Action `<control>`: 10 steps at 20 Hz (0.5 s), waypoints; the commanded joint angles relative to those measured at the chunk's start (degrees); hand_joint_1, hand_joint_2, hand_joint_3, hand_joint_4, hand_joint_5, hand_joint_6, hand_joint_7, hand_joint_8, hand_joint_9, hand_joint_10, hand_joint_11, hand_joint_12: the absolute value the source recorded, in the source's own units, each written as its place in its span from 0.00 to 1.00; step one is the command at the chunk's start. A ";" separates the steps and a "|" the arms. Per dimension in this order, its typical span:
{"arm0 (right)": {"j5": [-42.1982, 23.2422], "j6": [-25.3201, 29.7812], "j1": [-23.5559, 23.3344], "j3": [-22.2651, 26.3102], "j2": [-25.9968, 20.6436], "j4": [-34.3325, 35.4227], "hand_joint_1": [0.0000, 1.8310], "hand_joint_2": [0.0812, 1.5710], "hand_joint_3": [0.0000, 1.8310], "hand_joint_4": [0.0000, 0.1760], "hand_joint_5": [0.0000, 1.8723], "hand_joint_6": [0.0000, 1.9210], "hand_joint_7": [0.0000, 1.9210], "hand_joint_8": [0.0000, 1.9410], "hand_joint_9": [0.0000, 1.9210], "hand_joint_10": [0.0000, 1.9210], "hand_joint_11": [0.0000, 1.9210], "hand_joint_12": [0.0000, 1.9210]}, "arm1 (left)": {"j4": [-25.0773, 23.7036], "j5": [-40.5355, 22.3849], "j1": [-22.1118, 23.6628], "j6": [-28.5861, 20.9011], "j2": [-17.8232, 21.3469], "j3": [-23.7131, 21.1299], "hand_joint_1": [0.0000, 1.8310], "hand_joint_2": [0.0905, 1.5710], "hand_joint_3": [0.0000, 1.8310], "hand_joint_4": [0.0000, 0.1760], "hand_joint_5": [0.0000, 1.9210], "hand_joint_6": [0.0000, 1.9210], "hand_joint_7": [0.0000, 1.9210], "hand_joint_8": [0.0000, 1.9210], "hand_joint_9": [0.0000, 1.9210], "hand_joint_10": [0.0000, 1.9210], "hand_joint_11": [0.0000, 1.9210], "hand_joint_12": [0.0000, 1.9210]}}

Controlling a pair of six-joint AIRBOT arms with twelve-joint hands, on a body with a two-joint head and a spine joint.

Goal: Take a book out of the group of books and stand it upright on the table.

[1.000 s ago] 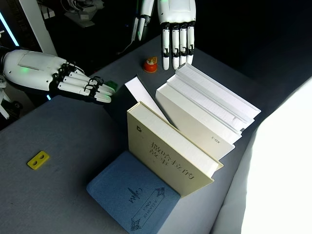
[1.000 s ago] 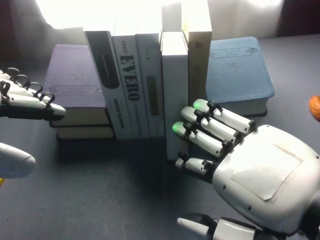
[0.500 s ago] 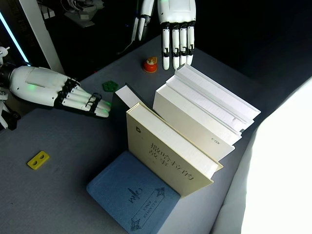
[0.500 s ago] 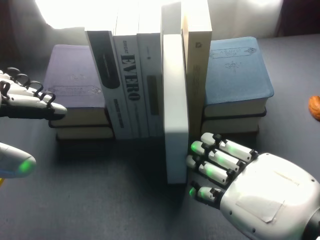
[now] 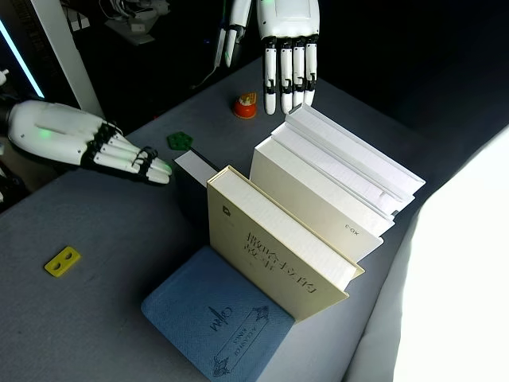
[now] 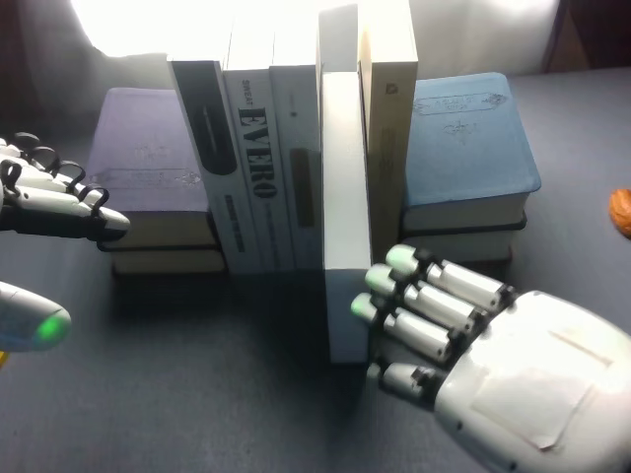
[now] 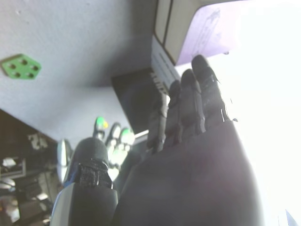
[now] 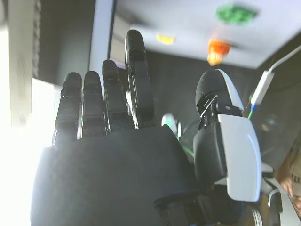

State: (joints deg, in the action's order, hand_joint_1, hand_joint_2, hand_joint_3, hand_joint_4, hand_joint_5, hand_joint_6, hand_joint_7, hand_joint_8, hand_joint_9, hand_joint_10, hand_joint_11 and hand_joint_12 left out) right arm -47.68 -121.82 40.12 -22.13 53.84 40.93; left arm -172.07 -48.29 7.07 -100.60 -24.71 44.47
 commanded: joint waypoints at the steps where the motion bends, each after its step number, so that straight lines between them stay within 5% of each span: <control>1: -4.58 0.15 -0.88 1.03 -1.16 -2.69 0.00 0.77 0.00 0.01 0.33 0.02 0.09 0.01 0.00 0.00 0.00 0.00 | -0.51 4.58 0.37 -0.04 0.22 -0.20 0.00 0.82 0.00 0.28 0.05 0.00 0.04 0.00 0.04 0.00 0.00 0.19; 3: -4.61 1.11 -1.68 2.79 -3.90 -2.70 0.00 0.77 0.00 0.00 0.32 0.01 0.12 0.02 0.03 0.01 0.02 0.01 | -0.51 4.58 0.62 -0.04 0.22 -0.29 0.00 0.82 0.00 0.25 0.06 0.00 0.06 0.01 0.05 0.01 0.00 0.23; 5: -4.64 2.63 -3.44 4.33 -6.88 -2.70 0.02 0.76 0.00 0.00 0.35 0.00 0.24 0.02 0.15 0.02 0.00 0.45 | -0.51 4.58 0.68 -0.04 0.22 -0.05 0.03 0.82 0.00 0.17 0.13 0.01 0.17 0.01 0.15 0.02 0.00 0.44; 7: -4.22 5.42 -5.78 4.87 -9.94 -2.70 0.01 0.77 0.00 0.00 0.35 0.00 0.35 0.04 0.30 0.09 0.00 0.72 | -0.51 4.58 0.53 -0.04 0.22 -0.33 0.09 0.80 0.00 0.10 0.22 0.02 0.27 0.01 0.25 0.03 0.00 0.64; 9: -2.11 8.80 -8.82 5.00 -13.30 -2.71 0.04 0.76 0.00 0.00 0.38 0.01 0.44 0.02 0.37 0.22 0.07 0.78 | -0.51 4.58 0.57 -0.04 0.25 -0.69 0.11 0.80 0.00 0.00 0.31 0.02 0.39 0.02 0.36 0.09 0.09 0.74; 10: -0.72 10.14 -10.28 4.99 -14.83 -2.71 0.05 0.76 0.00 0.00 0.42 0.02 0.47 0.04 0.32 0.42 0.10 0.83 | -0.51 4.58 0.69 -0.04 0.24 -0.48 0.12 0.80 0.00 0.00 0.37 0.01 0.45 0.03 0.35 0.28 0.11 0.82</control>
State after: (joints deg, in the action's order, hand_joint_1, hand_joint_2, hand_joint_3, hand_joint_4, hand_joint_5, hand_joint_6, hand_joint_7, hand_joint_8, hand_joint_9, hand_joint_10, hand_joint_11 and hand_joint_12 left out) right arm -44.56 -111.61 29.32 -17.45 38.04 41.54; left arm -172.07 -48.38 7.09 -100.60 -24.71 44.05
